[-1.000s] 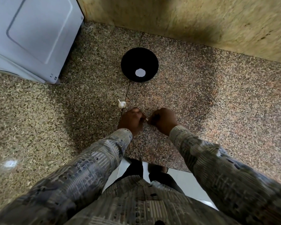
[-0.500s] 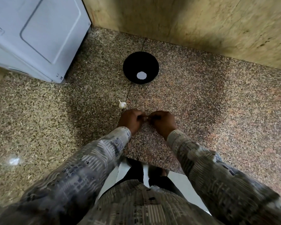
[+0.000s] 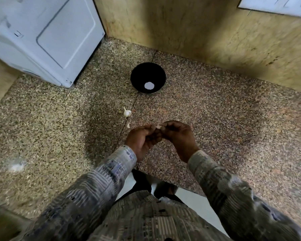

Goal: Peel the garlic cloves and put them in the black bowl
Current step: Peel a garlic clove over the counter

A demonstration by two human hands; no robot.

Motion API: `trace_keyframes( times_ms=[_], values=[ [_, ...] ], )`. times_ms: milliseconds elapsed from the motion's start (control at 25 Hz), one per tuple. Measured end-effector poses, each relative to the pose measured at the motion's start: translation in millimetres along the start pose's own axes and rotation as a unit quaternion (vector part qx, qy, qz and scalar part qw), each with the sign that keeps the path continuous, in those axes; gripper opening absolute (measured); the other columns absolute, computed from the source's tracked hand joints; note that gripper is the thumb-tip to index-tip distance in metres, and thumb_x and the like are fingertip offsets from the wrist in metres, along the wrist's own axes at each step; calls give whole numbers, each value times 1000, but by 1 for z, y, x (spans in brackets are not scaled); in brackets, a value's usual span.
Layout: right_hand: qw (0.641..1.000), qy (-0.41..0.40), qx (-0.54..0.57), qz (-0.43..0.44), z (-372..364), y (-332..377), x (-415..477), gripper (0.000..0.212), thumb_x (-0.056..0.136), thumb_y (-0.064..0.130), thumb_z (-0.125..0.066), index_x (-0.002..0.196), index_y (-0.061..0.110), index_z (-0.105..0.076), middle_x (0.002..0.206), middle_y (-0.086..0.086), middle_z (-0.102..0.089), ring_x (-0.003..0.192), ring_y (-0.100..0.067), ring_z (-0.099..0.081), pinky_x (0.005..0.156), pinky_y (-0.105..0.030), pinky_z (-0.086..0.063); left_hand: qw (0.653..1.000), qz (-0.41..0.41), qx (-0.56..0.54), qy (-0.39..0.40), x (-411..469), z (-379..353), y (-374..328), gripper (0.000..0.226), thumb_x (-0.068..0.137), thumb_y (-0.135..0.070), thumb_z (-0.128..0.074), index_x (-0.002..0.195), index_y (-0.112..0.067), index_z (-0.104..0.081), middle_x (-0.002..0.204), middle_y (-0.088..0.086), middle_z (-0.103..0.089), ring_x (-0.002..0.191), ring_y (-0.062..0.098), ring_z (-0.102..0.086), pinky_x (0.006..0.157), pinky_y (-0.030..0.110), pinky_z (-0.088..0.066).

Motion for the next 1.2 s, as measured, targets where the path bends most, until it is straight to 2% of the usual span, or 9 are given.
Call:
trace_keyframes(
  times_ms=[120, 240, 320, 520, 600, 680, 800, 960, 1200],
  values=[
    [998, -22, -48, 16, 8, 10, -10, 9, 91, -7, -68, 100, -5, -71, 90, -19, -73, 81, -27, -70, 75, -39, -61, 990, -110, 82, -44, -14, -2, -3, 9, 94, -4, -68, 90, -6, -76, 84, 16, -77, 75, 25, -76, 67, 35, -62],
    [938, -69, -310, 142, 13, 22, -14, 6, 89, 8, -77, 93, 13, -78, 83, -3, -77, 76, -17, -71, 74, -34, -60, 932, -234, 257, -107, -23, 0, -8, 11, 84, -18, -78, 78, -27, -81, 77, 6, -78, 75, 26, -76, 77, 49, -63],
    [903, -74, -379, 188, 13, 25, -19, 7, 89, 13, -77, 91, 20, -77, 80, 4, -75, 75, -13, -71, 71, -31, -59, 906, -253, 315, -127, -30, -2, -2, 12, 80, -28, -77, 75, -38, -80, 74, -2, -77, 74, 22, -76, 78, 48, -63],
    [891, -84, -402, 192, 23, 26, -32, 9, 90, 13, -72, 87, 21, -73, 75, 5, -70, 65, -9, -61, 59, -23, -46, 918, -248, 261, -165, -43, -8, 13, 13, 83, -23, -79, 73, -31, -79, 71, -1, -77, 75, 24, -76, 79, 49, -63],
    [931, -99, -323, 136, 33, 23, -35, 8, 89, 11, -71, 84, 18, -73, 75, 2, -72, 66, -14, -62, 65, -28, -51, 924, -247, 237, -172, -50, -12, 18, 12, 85, -15, -79, 76, -23, -79, 72, 2, -77, 74, 26, -76, 78, 50, -63],
    [994, -56, -98, 15, 34, 12, -37, 11, 91, 3, -65, 86, 10, -71, 82, -7, -71, 75, -20, -64, 74, -38, -56, 929, -250, 220, -158, -53, -17, 26, 6, 83, -13, -81, 82, -18, -81, 74, 5, -77, 73, 26, -75, 74, 52, -63],
    [986, 55, 102, -122, 19, 3, -51, 15, 100, -1, -55, 92, 9, -62, 90, -11, -65, 87, -22, -65, 83, -36, -58, 912, -275, 258, -160, -62, -21, 33, 10, 78, -17, -84, 85, -24, -83, 77, -4, -78, 77, 17, -76, 76, 44, -63],
    [988, 56, 85, -114, 21, 3, -59, 16, 99, -3, -55, 91, 8, -63, 90, -13, -67, 87, -24, -68, 80, -35, -61, 899, -285, 299, -149, -70, -22, 32, 18, 73, -11, -87, 84, -22, -80, 78, -6, -78, 76, 11, -75, 74, 33, -62],
    [998, 39, -49, -15, 21, 16, -57, 8, 92, -8, -64, 95, -4, -70, 82, -17, -70, 74, -24, -68, 68, -32, -60, 951, -247, 139, -121, -79, -17, 24, 7, 91, -9, -75, 96, -13, -79, 87, 11, -78, 74, 23, -73, 70, 36, -62]
  ],
)
Point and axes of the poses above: each hand's wrist, its own x-axis towards the middle knuckle, its own z-axis out of the back of the hand, y = z × x, the point moved 6 cm from there along x, towards the middle knuckle
